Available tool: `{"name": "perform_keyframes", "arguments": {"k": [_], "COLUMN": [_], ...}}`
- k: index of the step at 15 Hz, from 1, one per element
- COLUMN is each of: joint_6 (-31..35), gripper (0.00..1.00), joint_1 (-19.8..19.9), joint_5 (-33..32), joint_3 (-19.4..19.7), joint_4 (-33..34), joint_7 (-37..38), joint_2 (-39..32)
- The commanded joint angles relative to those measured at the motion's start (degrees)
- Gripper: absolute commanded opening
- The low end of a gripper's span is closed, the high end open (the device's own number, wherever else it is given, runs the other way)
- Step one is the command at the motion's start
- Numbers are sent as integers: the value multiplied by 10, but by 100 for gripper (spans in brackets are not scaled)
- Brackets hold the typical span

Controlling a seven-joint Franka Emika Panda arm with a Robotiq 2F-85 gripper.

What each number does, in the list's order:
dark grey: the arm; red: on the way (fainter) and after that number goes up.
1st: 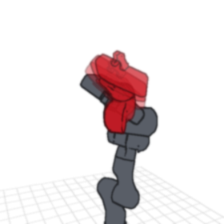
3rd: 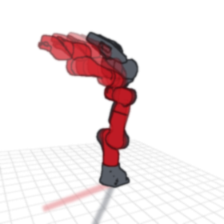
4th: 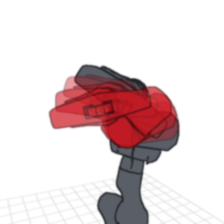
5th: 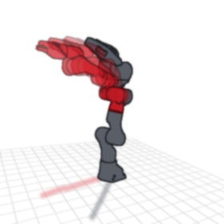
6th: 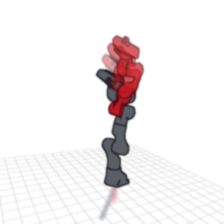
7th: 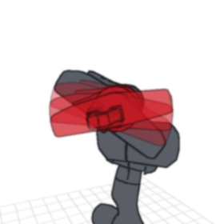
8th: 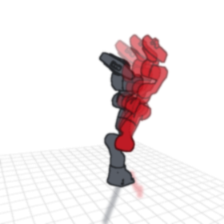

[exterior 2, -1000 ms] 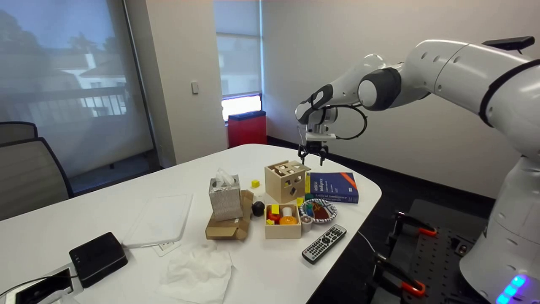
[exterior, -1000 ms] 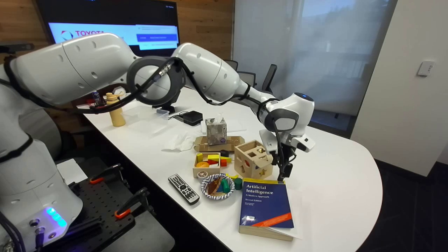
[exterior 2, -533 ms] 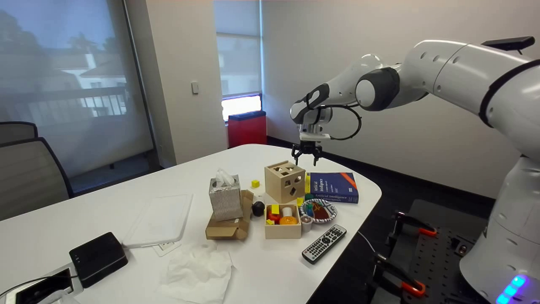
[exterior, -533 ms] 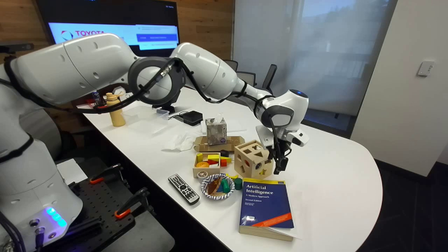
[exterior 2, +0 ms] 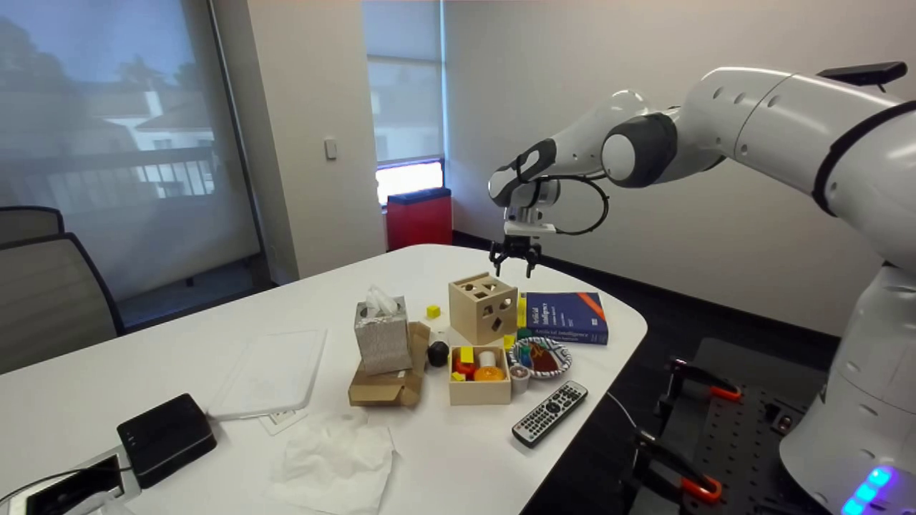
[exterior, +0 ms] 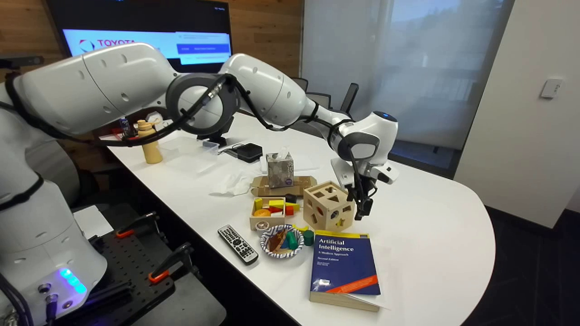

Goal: Close the box

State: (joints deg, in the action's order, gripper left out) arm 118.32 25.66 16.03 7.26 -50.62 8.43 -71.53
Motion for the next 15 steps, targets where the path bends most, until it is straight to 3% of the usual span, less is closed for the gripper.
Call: {"name": "perform_keyframes", "arguments": {"k": [1,9,15], "joint_6": [-6,-142,-196], "gripper": [100,100,100], "joint_1": [-8,-30,-34], "joint_5": [-1,7,3], "joint_3": [-3,-85,-103], "joint_4": [-5,-6,2], "joint_7": [-11,-116,-112], "joint_2": [46,166,194]}}
